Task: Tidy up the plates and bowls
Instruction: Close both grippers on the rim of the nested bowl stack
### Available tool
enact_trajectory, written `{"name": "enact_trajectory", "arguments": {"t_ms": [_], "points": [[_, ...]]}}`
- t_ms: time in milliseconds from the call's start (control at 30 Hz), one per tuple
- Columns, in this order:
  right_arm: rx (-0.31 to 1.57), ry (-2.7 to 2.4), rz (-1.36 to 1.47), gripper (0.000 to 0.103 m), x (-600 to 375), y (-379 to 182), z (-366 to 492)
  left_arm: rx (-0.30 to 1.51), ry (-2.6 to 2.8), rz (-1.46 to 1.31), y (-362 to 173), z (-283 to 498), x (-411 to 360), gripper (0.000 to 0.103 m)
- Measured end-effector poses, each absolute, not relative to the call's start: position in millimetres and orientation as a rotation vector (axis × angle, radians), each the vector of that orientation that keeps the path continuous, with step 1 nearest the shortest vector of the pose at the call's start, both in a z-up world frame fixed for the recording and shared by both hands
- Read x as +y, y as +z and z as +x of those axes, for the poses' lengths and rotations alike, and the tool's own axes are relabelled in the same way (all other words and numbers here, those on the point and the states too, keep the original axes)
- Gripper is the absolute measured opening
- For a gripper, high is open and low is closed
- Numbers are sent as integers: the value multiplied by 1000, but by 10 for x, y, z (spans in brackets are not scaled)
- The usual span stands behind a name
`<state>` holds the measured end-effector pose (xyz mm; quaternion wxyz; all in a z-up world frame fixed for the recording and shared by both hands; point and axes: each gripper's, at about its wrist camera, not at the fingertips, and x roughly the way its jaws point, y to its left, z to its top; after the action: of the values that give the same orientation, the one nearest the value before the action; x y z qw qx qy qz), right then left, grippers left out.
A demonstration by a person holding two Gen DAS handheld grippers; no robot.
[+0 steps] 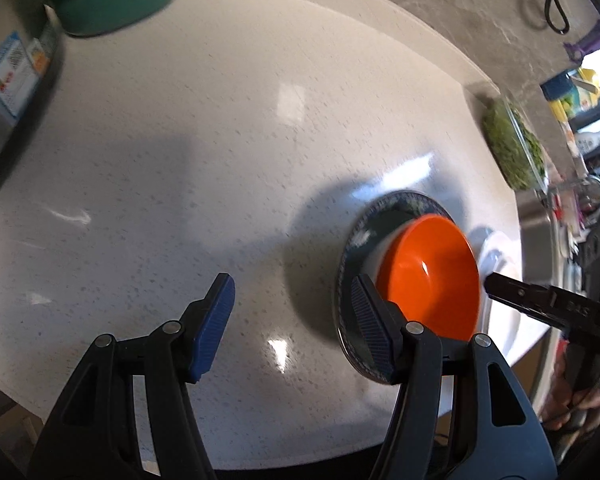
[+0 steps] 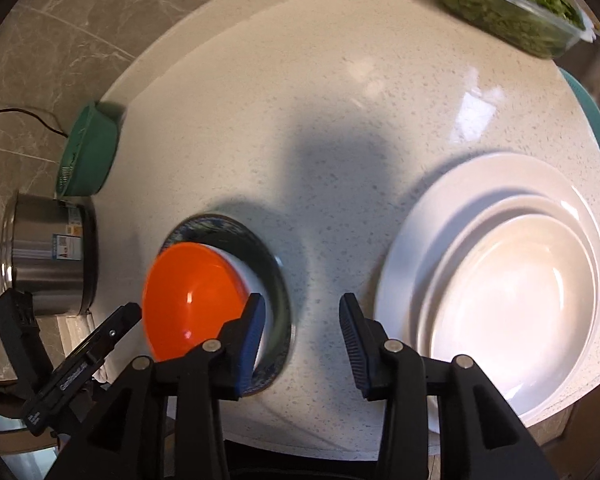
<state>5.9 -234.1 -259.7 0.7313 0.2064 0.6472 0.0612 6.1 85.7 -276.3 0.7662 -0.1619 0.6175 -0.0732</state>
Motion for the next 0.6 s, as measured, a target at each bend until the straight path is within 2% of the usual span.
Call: {"name": "enact_trajectory", "arguments": {"t_ms": [367,467,533,600], "points": [[1465,194,498,42,-2309,-2787,-17,1463,-180,-397,-3156,197,783,60],[1468,192,488,39,-2290,-2825,-7,1427,-184,-403,-3148,244,767,58],[1471,195,490,37,-2278,-2854,0,1411,-191,-406,-3164,259,758,51],[1478,220,510,29,-2263,-2897,5,1411,-228,-449,-3200,283,759,39]]}}
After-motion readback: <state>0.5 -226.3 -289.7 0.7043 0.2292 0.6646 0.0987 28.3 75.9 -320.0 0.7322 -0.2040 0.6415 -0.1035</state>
